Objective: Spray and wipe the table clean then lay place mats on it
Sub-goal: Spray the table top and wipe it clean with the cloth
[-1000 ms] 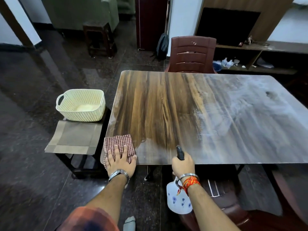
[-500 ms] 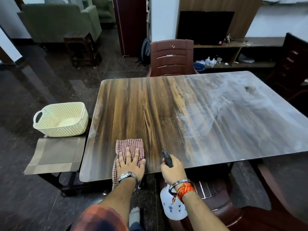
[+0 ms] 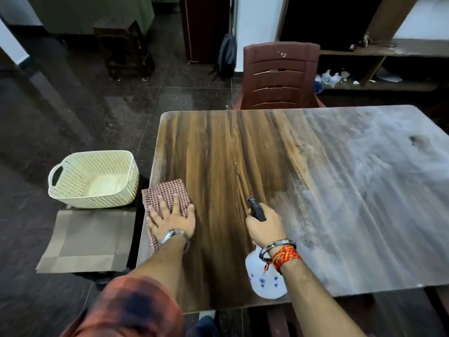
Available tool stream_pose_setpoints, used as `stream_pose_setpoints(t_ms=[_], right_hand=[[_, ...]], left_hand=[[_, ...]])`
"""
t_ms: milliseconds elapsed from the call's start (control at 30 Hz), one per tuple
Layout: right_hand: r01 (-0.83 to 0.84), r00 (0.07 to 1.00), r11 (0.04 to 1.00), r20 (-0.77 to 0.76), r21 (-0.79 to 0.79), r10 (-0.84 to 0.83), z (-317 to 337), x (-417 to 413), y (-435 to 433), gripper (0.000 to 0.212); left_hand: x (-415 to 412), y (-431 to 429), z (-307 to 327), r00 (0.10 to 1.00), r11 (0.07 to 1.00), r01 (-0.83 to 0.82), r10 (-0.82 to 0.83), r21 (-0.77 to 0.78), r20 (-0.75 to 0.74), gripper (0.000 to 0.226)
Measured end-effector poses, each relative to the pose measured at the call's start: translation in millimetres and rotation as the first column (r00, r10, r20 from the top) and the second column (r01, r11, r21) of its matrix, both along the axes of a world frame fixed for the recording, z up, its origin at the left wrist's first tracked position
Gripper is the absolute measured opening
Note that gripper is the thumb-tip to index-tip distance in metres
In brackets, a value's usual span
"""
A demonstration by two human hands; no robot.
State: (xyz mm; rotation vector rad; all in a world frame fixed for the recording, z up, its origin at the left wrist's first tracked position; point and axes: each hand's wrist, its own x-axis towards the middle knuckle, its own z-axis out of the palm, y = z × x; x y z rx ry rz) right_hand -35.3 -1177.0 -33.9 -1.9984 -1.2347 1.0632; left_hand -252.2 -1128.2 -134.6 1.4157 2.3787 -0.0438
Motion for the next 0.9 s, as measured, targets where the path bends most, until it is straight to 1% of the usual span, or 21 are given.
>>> stream_pose_setpoints(t_ms=[100, 200, 267, 367, 567, 733, 833, 900], right_hand=[[-0.018, 0.999, 0.999, -0.031, -0.037, 0.017, -1, -29, 35, 0.009], [-0.035, 0.998, 0.998, -0.063, -0.056, 0.032, -4, -52, 67, 0.01], [-0.05, 0.998, 0.997, -0.051, -0.064, 0.046, -4, -61, 85, 0.008], [-0.032, 0.999, 0.997, -0.04, -0.068, 0.029, -6, -67, 111, 0.007], [0.086, 0.995, 0.992, -0.042, -0.092, -0.091, -5, -57, 135, 0.008], [0.218, 0.976, 0.973, 0.046, -0.082, -0.214, -7, -16, 129, 0.011], [0.322, 0.946, 0.941, 0.08, -0.103, -0.315, -7, 15, 106, 0.015], [0.37, 0.927, 0.919, 0.116, -0.138, -0.356, -10, 35, 86, 0.013]], left_hand=[[-40, 37, -2, 1.0, 1.0, -0.011, 0.011, 0.01, 0.001, 0.071], [-49, 81, -4, 0.998, 0.998, 0.064, -0.064, 0.024, 0.001, 0.068], [-50, 109, -4, 0.991, 0.99, 0.132, -0.131, 0.038, -0.03, 0.067], [-50, 146, -7, 0.981, 0.982, 0.181, -0.178, 0.045, -0.074, 0.067], [-43, 187, -9, 0.976, 0.977, 0.21, -0.208, 0.044, -0.06, 0.068], [-27, 194, -8, 0.972, 0.974, 0.226, -0.224, 0.021, -0.067, 0.067], [10, 194, -7, 0.945, 0.946, 0.324, -0.323, 0.022, -0.047, 0.066], [47, 186, -8, 0.911, 0.91, 0.412, -0.411, 0.038, -0.043, 0.065]])
